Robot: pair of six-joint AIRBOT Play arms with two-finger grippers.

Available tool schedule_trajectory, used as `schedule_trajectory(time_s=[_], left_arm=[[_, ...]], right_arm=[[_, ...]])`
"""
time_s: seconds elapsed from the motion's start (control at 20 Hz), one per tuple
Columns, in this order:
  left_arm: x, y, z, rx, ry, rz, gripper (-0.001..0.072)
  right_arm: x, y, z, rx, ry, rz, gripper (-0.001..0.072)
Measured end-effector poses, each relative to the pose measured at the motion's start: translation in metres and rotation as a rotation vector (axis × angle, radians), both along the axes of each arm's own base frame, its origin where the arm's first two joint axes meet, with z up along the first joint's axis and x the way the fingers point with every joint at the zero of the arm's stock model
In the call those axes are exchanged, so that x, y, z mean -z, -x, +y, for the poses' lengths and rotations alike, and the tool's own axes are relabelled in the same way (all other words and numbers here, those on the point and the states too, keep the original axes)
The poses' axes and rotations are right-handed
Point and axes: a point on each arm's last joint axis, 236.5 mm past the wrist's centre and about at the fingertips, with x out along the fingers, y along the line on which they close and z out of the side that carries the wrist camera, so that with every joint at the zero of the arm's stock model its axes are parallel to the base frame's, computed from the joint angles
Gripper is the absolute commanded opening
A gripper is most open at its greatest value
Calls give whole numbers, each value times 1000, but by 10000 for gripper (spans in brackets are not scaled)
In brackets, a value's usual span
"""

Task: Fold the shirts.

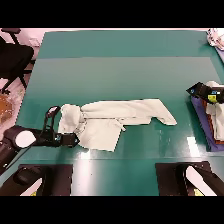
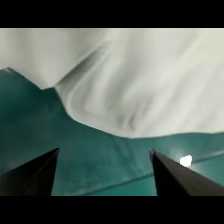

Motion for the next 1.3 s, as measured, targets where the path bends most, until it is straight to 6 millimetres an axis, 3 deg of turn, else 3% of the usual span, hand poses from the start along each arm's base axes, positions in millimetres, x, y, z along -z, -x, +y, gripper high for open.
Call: schedule_trajectory(time_s=[0.2,0.4,0.45,0.5,0.6,0.65,0.85,0.95,1.3], left_arm=[[22,-11,7,-35,-53,-28,672],[38,-29,-1,-77,-38,-39,622],[40,-35,-4,-89,-30,-49,470],[44,-37,-4,-92,-34,-44,371],[49,-39,-4,-95,-39,-41,53],[51,-39,-4,-91,-43,-36,24],[48,-39,-8,-41,-51,-33,23],[37,-42,-11,12,-59,-44,23],[-41,-76,-28,164,-64,-190,23]], right_arm=[[1,2,2,-6,-8,10,629],[3,5,5,-14,-16,25,629],[4,6,6,-17,-18,29,629],[4,7,6,-19,-21,33,629],[5,8,7,-23,-23,40,629],[5,9,8,-24,-24,42,629],[6,10,9,-26,-27,48,628],[6,10,9,-28,-28,50,628],[15,16,12,-44,-37,97,627]])
